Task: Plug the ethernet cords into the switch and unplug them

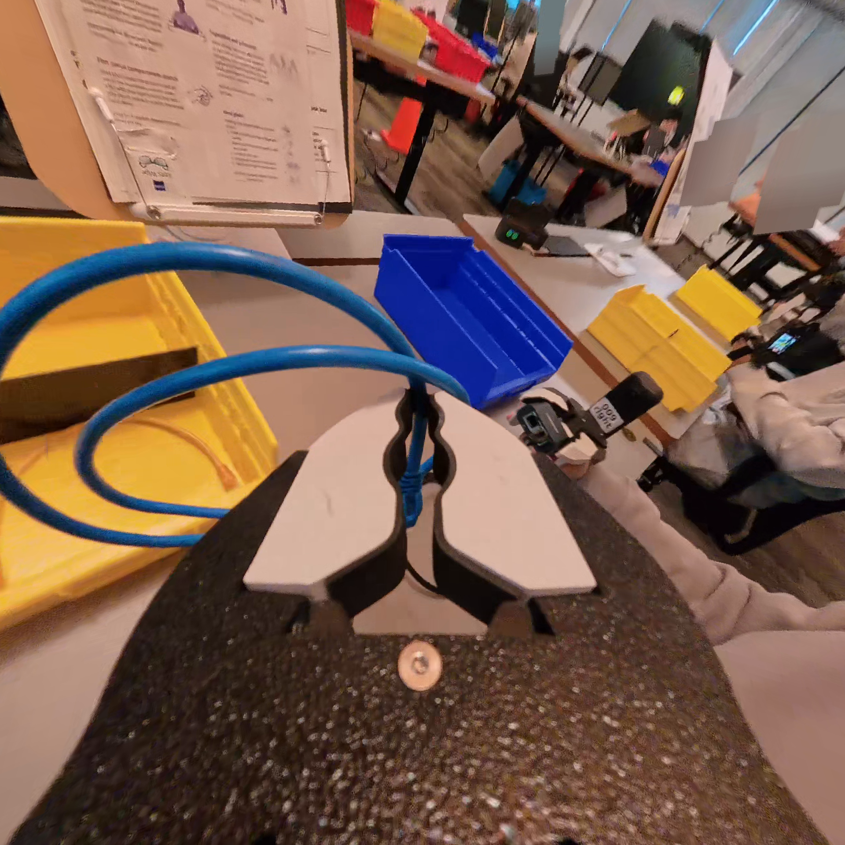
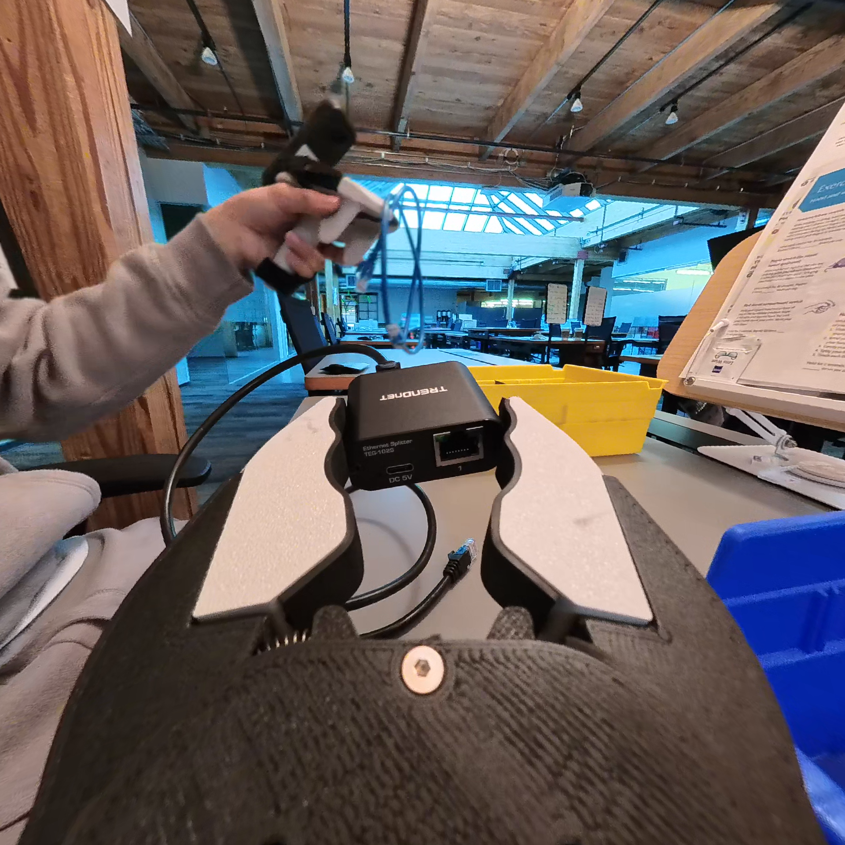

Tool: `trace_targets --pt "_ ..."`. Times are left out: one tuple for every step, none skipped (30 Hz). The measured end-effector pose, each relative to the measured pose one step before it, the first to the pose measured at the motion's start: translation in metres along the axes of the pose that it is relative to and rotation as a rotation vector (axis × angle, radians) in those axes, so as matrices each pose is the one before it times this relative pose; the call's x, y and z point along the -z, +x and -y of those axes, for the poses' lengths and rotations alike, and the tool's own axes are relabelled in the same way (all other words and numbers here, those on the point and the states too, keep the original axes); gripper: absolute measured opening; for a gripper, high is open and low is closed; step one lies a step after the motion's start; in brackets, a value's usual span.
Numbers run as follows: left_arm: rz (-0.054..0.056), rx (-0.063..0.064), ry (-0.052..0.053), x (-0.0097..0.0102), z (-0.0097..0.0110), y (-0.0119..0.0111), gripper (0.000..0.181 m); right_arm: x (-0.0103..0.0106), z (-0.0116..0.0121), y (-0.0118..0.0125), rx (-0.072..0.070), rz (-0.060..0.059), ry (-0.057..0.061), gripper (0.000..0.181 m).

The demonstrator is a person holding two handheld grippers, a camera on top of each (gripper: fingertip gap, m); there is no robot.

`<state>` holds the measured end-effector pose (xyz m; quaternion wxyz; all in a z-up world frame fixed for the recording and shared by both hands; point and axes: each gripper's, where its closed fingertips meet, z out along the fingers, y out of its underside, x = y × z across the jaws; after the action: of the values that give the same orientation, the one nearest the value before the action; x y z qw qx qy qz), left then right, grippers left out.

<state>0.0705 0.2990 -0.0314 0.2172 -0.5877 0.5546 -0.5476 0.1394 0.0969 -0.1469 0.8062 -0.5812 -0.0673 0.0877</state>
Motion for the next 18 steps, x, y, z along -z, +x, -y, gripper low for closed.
trace_targets --pt "-0.0073 0.0256 0.0299 0.00361 -0.00969 0.00704 0.005 0.00033 0.00031 -0.00044 -0.0014 0.0049 0.0027 0.064" --pt "-0.0179 0.0324 0.0238 0.00243 -0.01138 0.00721 0.005 0.00023 0.00018 -0.00016 -0.0023 0.0033 0.0014 0.064" --pt "-0.0151 0.0303 0.0078 0.00138 -0.01295 0.00495 0.005 0.00011 0.00005 -0.00005 -0.0012 0.0003 0.0001 0.064" --pt "0.0058 0.0292 0.0155 0.00054 -0.01156 0.00036 0.005 -0.00003 0.00001 -0.00077 0.0012 0.0051 -0.0006 0.064" --pt "0.0326 0.0218 0.0184 -0.00006 -0.01111 -0.00504 0.005 -0.00014 -0.00029 -0.00120 0.0017 0.0076 -0.0023 0.064" --pt "0.0417 0.0189 0.0140 -0.00092 -0.01112 -0.00773 0.005 -0.00042 -0.00041 -0.00031 0.0007 0.0024 -0.0038 0.064" --pt "0.0300 0.0209 0.0032 -0.00269 -0.01068 -0.00768 0.005 -0.00036 -0.00041 0.00005 -0.0014 0.0008 -0.0032 0.064" --pt "0.0257 0.0317 0.0011 -0.00420 -0.00887 -0.00892 0.005 -0.00015 -0.00013 -0.00024 -0.0022 0.0035 -0.0012 0.064" --pt "0.0200 0.0347 0.0070 -0.00539 -0.00610 -0.00965 0.005 -0.00002 0.00009 -0.00016 -0.0023 0.0039 0.0006 0.064" --pt "0.0268 0.0247 0.0054 -0.00622 -0.00420 -0.01137 0.006 0.00018 0.00008 0.00031 -0.0030 -0.0005 0.0008 0.064" --pt "0.0396 0.0178 0.0028 -0.00694 -0.00341 -0.01348 0.006 0.00011 0.00017 0.00042 -0.0021 -0.0016 0.0016 0.064" --pt "0.0415 0.0126 0.0036 -0.00740 -0.00242 -0.01375 0.006 0.00021 0.00023 -0.00056 0.0000 0.0045 0.0017 0.064" --pt "0.0340 0.0029 0.0016 -0.00760 -0.00173 -0.01257 0.006 -0.00004 0.00005 -0.00080 0.0011 0.0060 -0.0003 0.064" --pt "0.0299 -0.0067 -0.0055 -0.00767 -0.00206 -0.01146 0.006 -0.00022 -0.00040 0.00022 -0.0001 -0.0017 -0.0028 0.064" --pt "0.0424 -0.0193 -0.0034 -0.00710 -0.00106 -0.01269 0.008 -0.00028 -0.00021 -0.00008 -0.0008 0.0010 -0.0021 0.064" --pt "0.0558 -0.0363 -0.0079 -0.00673 -0.00141 -0.01382 0.011 -0.00006 -0.00017 -0.00035 -0.0010 0.0040 -0.0010 0.064" --pt "0.0426 -0.0293 -0.0202 -0.00603 -0.00310 -0.01113 0.014 -0.00001 0.00007 0.00022 -0.0019 0.0005 -0.0002 0.064" --pt "0.0180 -0.0190 -0.0140 -0.00485 -0.00178 -0.00732 0.018 0.00011 0.00007 -0.00004 -0.0009 0.0011 0.0010 0.064"
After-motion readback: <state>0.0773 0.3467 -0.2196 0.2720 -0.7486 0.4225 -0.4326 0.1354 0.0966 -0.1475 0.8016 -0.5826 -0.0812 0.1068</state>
